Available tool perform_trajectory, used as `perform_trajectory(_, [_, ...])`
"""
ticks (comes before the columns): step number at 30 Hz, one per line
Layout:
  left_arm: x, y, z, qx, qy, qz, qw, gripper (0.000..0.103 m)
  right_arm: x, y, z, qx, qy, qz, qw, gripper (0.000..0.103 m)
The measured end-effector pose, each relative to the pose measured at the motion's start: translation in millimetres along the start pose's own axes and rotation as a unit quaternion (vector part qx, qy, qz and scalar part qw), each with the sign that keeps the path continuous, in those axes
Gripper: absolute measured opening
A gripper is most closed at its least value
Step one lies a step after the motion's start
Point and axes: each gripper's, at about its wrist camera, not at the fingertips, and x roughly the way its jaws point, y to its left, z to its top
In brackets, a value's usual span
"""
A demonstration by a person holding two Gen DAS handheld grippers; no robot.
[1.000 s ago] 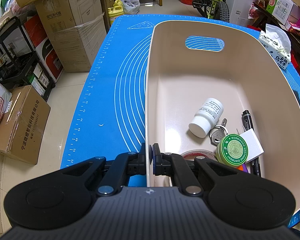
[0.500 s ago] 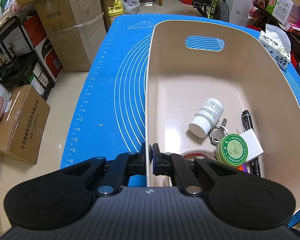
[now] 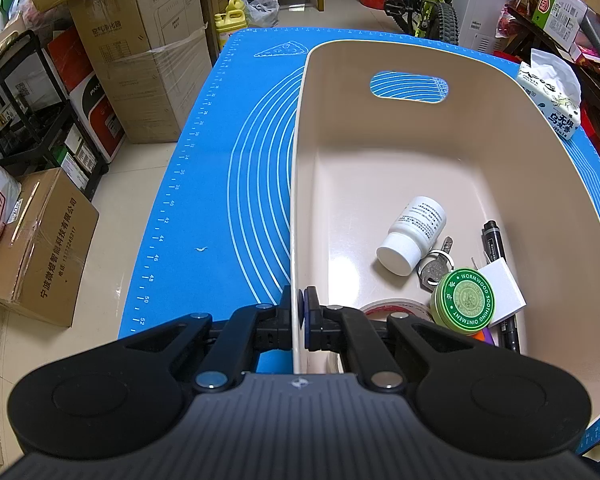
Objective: Organize rigid objects
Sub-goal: 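Carry the black remote into the bin and open the right gripper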
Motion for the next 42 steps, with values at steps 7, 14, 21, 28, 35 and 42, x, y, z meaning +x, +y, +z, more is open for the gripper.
perform_trajectory(7, [0,0,0,0.0,0.0,0.0,1.0,0.005,0,41,17,-0.016,0.001,0.058,0.998,0.054])
perform_trajectory(14, [2,-6,-2,0.0,0.0,0.0,1.0,0.005,17,82,10,-0.034,0.049,0.101,0.993,0.054])
perform_trajectory(21, [2,-6,-3,0.001,0.0,0.001,1.0,0.005,35,107,-14,-0.055,0.125,0.117,0.984,0.054])
perform_trajectory(28, [2,-6,-3,0.001,0.0,0.0,1.0,0.005,56,117,-30,-0.062,0.209,0.098,0.971,0.054])
perform_trajectory(35, [2,-5,-3,0.001,0.0,0.001,1.0,0.005,71,125,-37,-0.092,0.282,0.094,0.95,0.054])
perform_trajectory(42, [1,-4,-3,0.002,0.0,0.003,1.0,0.007,70,127,-38,-0.09,0.297,0.099,0.946,0.059])
